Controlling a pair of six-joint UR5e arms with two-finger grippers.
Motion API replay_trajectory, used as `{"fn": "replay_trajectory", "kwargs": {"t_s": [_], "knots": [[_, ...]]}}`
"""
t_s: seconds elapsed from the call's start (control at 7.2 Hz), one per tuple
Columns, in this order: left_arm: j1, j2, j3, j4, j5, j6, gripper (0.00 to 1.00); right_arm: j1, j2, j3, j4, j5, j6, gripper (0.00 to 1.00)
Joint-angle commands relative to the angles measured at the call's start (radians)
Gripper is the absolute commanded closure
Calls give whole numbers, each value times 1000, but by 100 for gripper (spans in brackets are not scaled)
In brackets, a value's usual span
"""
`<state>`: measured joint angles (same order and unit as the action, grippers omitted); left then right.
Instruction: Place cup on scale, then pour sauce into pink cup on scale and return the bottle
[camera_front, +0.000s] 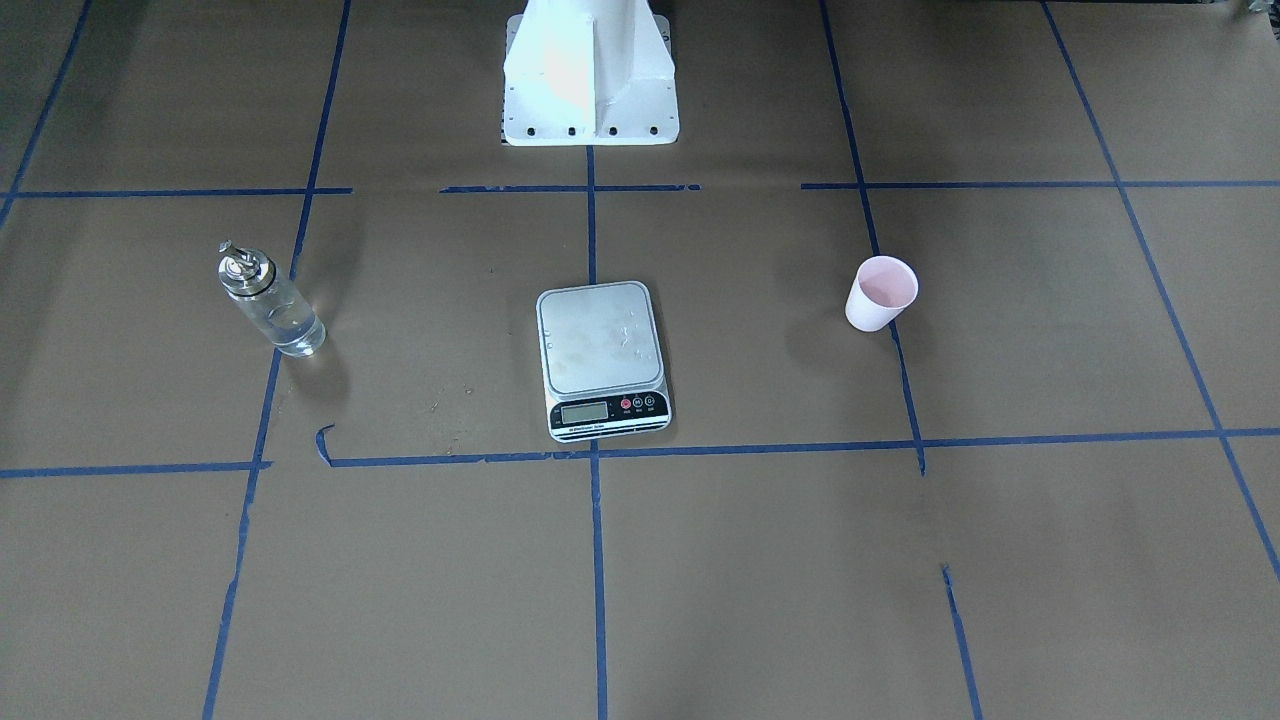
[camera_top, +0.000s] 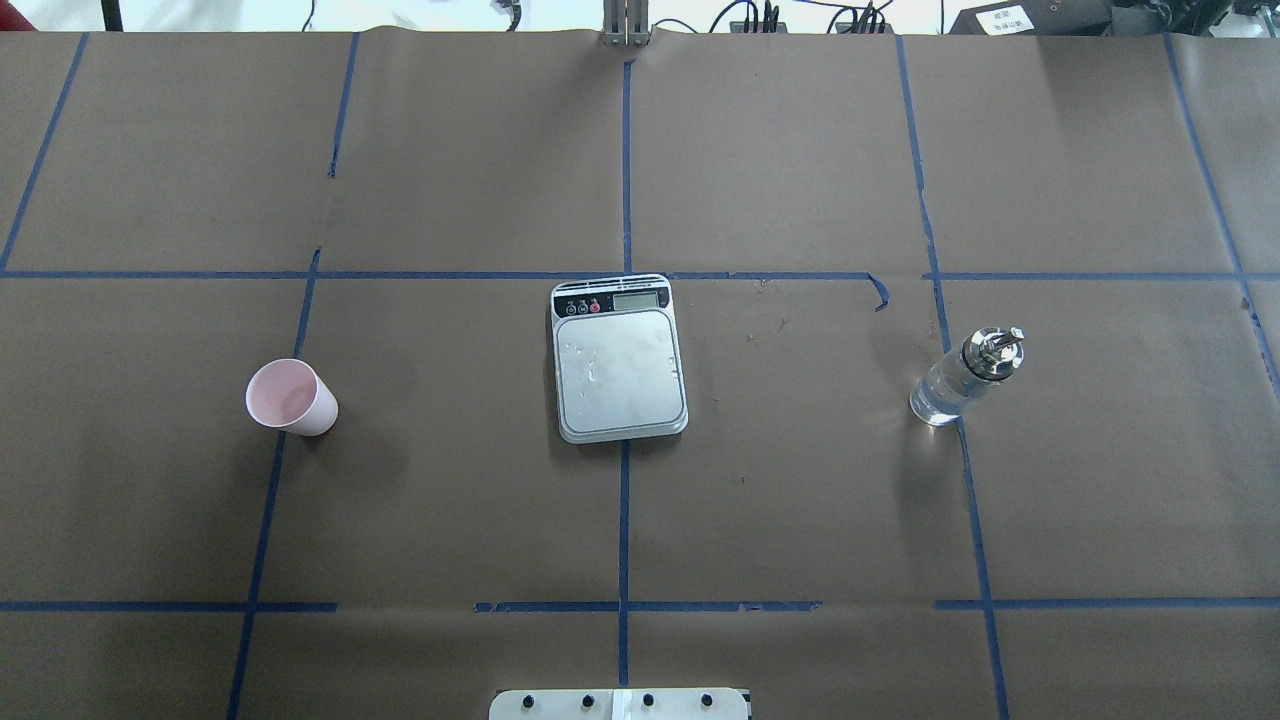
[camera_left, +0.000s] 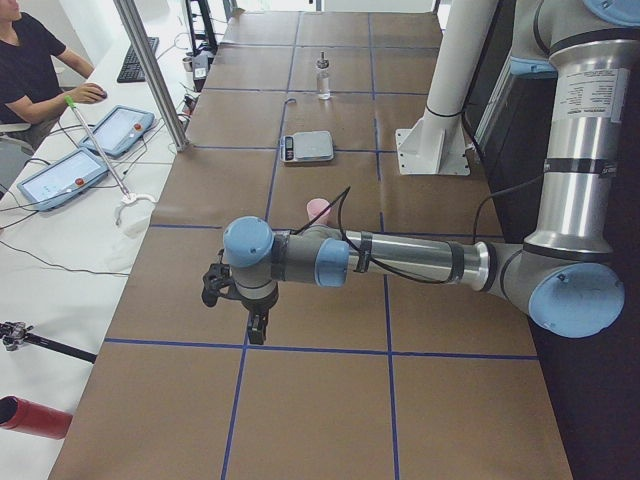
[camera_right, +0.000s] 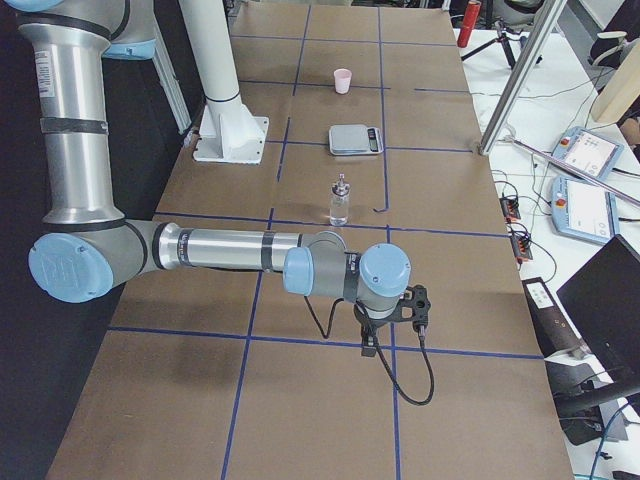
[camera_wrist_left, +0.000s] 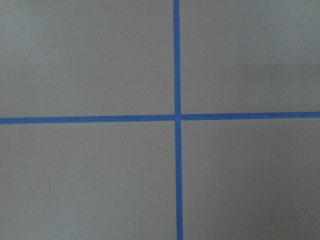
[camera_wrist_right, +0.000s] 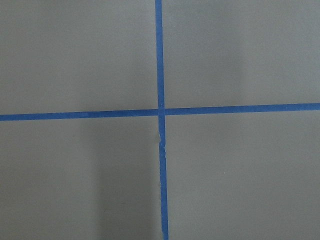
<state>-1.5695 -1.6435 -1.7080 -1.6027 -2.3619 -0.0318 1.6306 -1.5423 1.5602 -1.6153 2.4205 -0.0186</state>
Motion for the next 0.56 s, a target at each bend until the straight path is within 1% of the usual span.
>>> {"fn": "replay_trajectory", "kwargs": {"t_s": [0.0, 0.14, 0.28, 0.42], "knots": [[60, -93, -70, -185, -14, -23, 0, 0, -1, 9, 0, 2, 0, 0], [160, -113, -46, -263, -84, -225, 0, 0, 1, 11, 2, 3, -1, 0], [263, -181, -45, -288, -83, -423, 0, 0, 2, 12, 2, 6, -6, 0], [322, -202, -53, -298, -97, -488, 0, 0, 5, 17, 2, 6, -6, 0]]}}
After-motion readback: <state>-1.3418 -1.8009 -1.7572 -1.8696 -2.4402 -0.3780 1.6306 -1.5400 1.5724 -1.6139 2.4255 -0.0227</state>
